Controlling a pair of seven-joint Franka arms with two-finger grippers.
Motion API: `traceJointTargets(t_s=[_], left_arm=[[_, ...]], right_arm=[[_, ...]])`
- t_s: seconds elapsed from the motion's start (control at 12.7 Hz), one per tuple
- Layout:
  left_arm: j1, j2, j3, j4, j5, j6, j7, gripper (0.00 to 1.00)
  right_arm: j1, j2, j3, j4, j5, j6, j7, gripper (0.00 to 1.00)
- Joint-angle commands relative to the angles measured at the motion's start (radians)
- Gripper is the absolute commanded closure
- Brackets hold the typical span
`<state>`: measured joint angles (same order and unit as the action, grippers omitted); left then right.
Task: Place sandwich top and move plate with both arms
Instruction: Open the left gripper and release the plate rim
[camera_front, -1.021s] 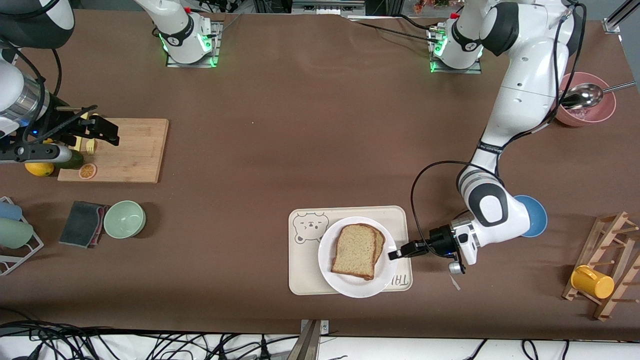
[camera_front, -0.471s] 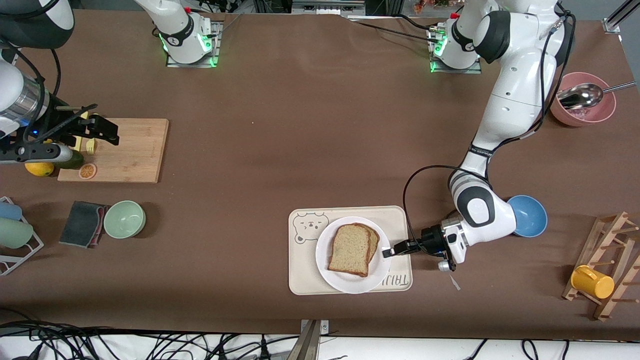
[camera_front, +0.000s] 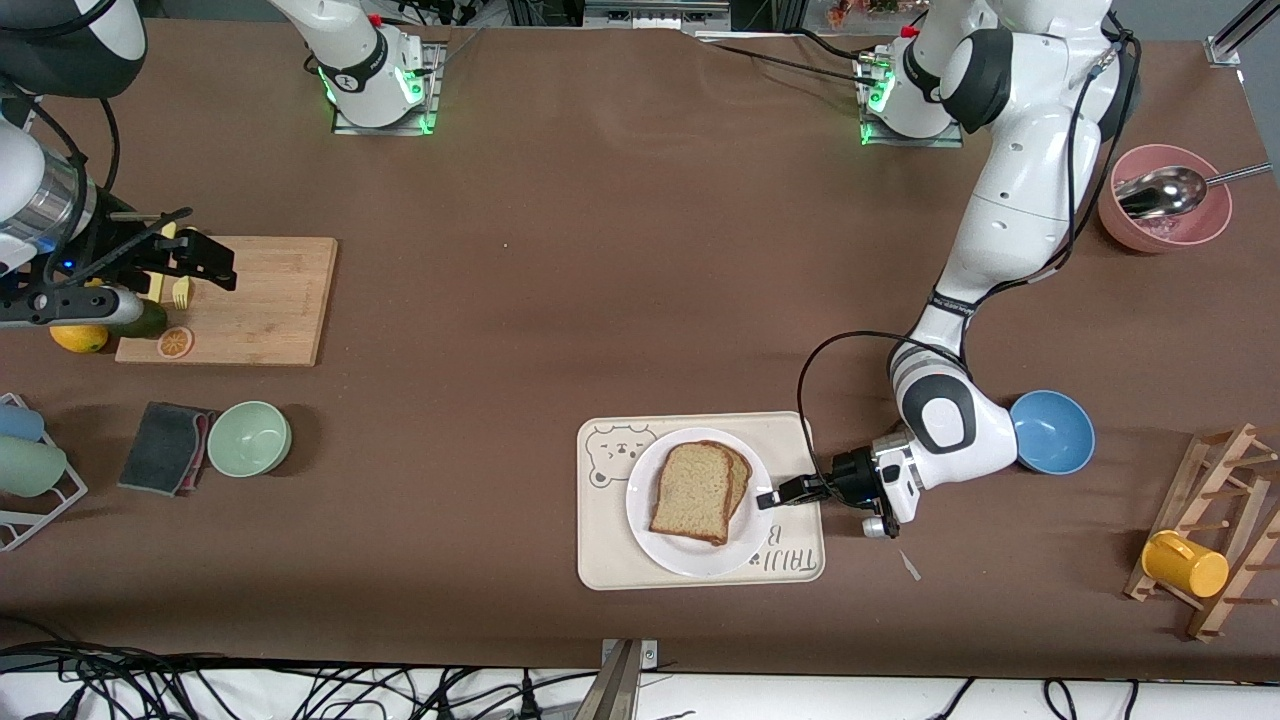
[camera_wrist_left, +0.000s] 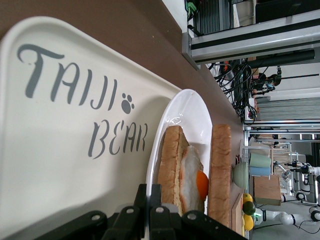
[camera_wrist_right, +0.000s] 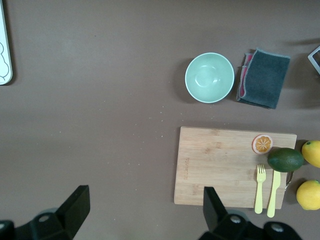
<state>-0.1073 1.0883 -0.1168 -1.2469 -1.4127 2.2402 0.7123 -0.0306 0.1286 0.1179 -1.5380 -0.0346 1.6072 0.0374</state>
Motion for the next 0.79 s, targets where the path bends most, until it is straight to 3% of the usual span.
traceJointTargets(t_s=[0.0,0.24,0.39,0.55,0.71], left_arm=[[-0.009,0.019,0.005,0.032,-0.022,-0.005,0.019,0.98],[-0.006,0.013,0.005,0.029,-0.008,-0.007,0.022,0.68],[-0.002,0.005,0.005,0.027,0.017,-0.007,0.023,0.54],[0.0,-0.002,0.006,0.027,0.018,-0.007,0.022,0.46],[0.003,-0.013,0.008,0.024,0.017,-0.007,0.021,0.45]], right_arm=[[-0.011,-0.026,0.005,-0.011,-0.013,-0.003,-0.016,0.0],[-0.011,-0.024,0.008,-0.01,-0.002,0.0,-0.014,0.0],[-0.014,-0.027,0.002,-0.01,0.002,-0.006,-0.016,0.0],[-0.011,-0.032,0.006,-0.01,0.002,0.005,-0.014,0.0],[-0.011,-0.038,0.014,-0.011,0.002,0.028,-0.014,0.0]])
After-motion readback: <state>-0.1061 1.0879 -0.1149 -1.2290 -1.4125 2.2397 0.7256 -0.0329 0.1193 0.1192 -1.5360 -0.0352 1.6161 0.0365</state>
